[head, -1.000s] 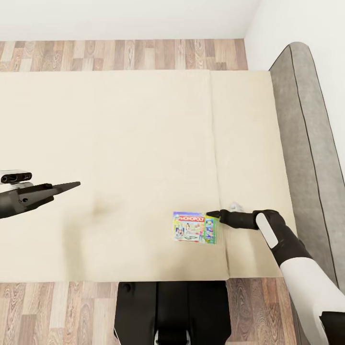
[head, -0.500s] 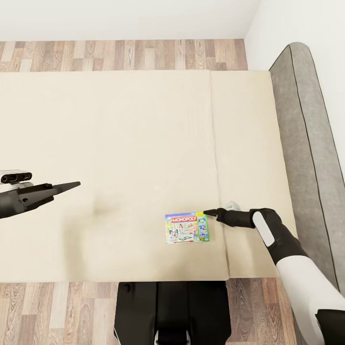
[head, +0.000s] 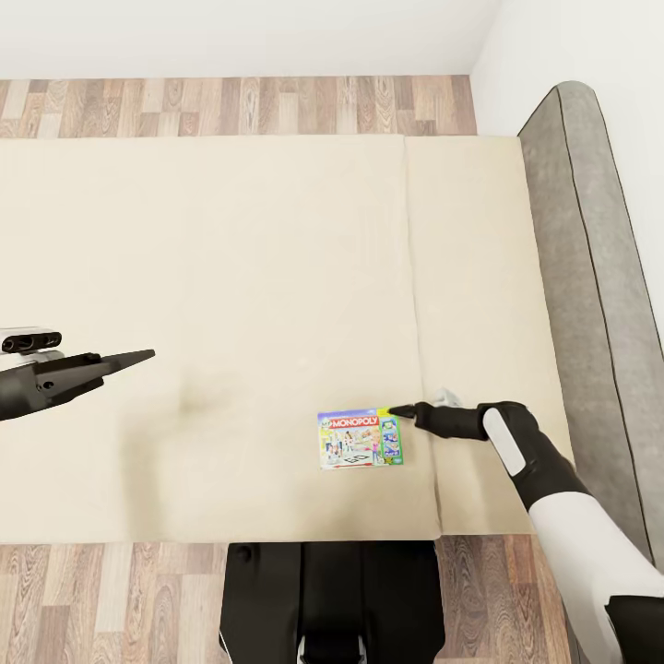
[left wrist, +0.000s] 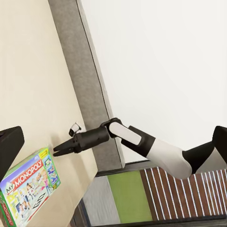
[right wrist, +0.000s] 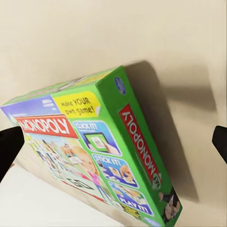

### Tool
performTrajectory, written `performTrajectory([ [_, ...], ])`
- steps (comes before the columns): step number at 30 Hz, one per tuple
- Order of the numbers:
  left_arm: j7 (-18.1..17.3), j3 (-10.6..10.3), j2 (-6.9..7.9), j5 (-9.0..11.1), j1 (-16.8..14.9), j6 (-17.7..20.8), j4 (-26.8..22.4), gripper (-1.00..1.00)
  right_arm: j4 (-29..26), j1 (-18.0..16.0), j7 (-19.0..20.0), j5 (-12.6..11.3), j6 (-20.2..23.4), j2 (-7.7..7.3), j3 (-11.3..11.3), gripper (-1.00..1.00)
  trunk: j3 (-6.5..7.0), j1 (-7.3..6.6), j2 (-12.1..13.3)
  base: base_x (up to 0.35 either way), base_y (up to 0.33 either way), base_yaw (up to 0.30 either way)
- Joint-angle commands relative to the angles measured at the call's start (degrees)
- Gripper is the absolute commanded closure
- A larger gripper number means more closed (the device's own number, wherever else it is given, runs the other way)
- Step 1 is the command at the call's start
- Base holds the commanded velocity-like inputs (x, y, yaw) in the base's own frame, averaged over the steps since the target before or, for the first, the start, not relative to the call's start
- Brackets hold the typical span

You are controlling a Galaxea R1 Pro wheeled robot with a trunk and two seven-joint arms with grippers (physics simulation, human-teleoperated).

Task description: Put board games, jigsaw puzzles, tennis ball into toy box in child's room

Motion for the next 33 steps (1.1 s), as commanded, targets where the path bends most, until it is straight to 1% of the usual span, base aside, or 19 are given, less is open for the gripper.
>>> performTrajectory([
  [1,-0.23,-0.01,0.02,-0.06,-0.02,0.58,-0.01,-1.0,0.01,0.01,0.22,0.2,0.14,-0.04,0.83,-1.0,-0.06,0.03,-0.09,0.0,0.0,0.0],
  [2,-0.23,-0.01,-0.3,-0.03,-0.25,0.85,-0.01,-1.0,0.2,0.35,0.25,0.23,0.24,0.25,1.14,-1.0,-0.06,0.04,-0.09,0.0,0.0,0.0],
  [3,-0.23,-0.01,-0.31,-0.03,-0.25,0.86,-0.01,-1.0,0.2,0.55,0.25,0.24,0.26,0.27,1.46,-1.0,-0.06,0.04,-0.09,0.0,0.0,0.0],
  [10,-0.23,-0.01,-0.32,-0.03,-0.27,0.88,-0.01,-1.0,0.23,0.36,0.24,0.25,0.29,0.29,1.25,-1.0,-0.06,0.04,-0.09,0.0,0.0,0.0],
  [17,-0.21,-0.08,-0.06,0.08,-0.97,0.89,-0.01,-1.0,0.25,0.01,0.3,0.42,0.31,0.38,2.19,-1.0,-0.06,0.04,-0.09,0.0,0.0,0.0],
  [29,-0.14,-0.1,0.07,0.08,-1.23,0.89,-0.01,-1.0,0.21,-0.06,0.48,0.51,0.4,0.41,2.74,-1.0,-0.06,0.04,-0.09,0.0,0.0,0.0],
  [33,-0.14,-0.1,0.09,0.02,-1.24,0.89,-0.01,-1.0,0.21,-0.06,0.32,0.51,0.45,0.76,3.73,-1.0,-0.06,0.04,-0.09,0.0,0.0,0.0],
])
